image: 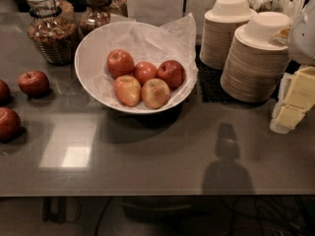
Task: Pick apple from white bowl
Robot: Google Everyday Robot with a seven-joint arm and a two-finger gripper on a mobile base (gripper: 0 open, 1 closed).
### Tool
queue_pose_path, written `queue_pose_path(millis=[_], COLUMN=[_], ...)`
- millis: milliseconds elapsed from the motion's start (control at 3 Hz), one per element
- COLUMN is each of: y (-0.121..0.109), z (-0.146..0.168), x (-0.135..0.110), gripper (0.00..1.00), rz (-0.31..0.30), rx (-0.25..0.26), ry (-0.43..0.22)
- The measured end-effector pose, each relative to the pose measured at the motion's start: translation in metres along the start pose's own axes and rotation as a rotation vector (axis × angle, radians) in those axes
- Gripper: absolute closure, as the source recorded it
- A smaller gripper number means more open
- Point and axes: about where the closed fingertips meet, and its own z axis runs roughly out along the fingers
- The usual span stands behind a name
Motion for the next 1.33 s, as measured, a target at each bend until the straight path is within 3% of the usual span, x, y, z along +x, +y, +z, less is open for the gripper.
queue_pose_path(millis=[333, 1000, 1333], y=[-0.009, -0.013, -0.02], z=[0.014, 0.014, 0.007], x=[-0.018, -0.027, -0.07], gripper=[0.0, 0.0, 0.0], rz=[-0.048, -0.063, -0.137], rx=[0.024, 0.051, 0.095], ry=[-0.011, -0.028, -0.166])
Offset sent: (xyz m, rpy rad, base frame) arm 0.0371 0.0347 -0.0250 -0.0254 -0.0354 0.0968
